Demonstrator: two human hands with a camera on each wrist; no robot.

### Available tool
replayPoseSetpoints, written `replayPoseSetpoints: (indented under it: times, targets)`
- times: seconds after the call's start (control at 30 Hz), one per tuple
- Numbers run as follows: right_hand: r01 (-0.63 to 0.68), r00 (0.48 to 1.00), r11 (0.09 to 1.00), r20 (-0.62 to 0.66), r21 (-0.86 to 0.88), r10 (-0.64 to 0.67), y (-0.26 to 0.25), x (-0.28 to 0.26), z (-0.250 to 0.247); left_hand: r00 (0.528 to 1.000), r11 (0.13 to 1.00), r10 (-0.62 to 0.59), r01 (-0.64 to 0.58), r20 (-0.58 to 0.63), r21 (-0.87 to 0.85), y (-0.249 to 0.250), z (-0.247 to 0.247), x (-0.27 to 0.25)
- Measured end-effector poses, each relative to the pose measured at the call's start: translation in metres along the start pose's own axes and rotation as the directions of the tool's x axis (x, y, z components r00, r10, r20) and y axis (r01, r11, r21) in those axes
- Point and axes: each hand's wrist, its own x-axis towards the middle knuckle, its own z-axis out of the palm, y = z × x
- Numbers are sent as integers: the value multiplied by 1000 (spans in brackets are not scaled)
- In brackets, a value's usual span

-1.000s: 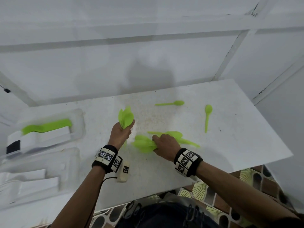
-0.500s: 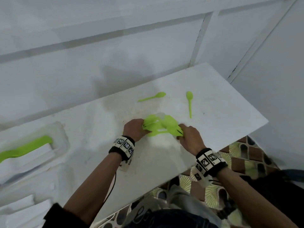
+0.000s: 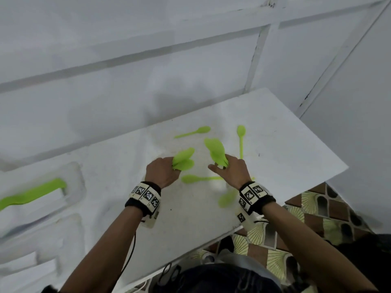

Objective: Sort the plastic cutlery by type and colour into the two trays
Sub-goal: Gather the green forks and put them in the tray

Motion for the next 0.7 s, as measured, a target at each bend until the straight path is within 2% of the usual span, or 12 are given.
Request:
replayPoseSetpoints:
  times: [0.1,0.2,0.3,0.37,0.43,0.5,0.57,0.63,0.7]
  targets:
    - [80,991,988,120,-132,-64,4,8,-3,1000,1000,-8,8,2,12,-9,-3,-7]
    - [176,950,981,274,-84,-147,13,3,-17,997,995,3,5,76,-101,-17,-3,-16]
    - [354,837,933,467,-63,-286,28,-11,-29,990,980,30,-2,140,-201,-18,1,-19]
    - [452,763,880,574,-144,-297,40,-19,-30,986,960,78,-34,150,-277,-13,2,-20]
    - [524,726,818,626,-238,-284,48,-22,-31,985,926,122,-68,124,-371,-7,3,-21]
    - [543,735,796,610,-267,-296,52,-22,-30,991,892,108,-60,83,-447,-1,6,-20]
    - [556,744,778,593,-294,-308,52,-20,-29,997,901,64,-35,51,-432,2,12,-19]
    - [555,755,769,581,-318,-304,51,-20,-26,999,942,45,-34,24,-333,6,18,-19]
    - [518,788,784,547,-343,-282,50,-19,-26,997,975,52,-38,60,-217,11,24,-19]
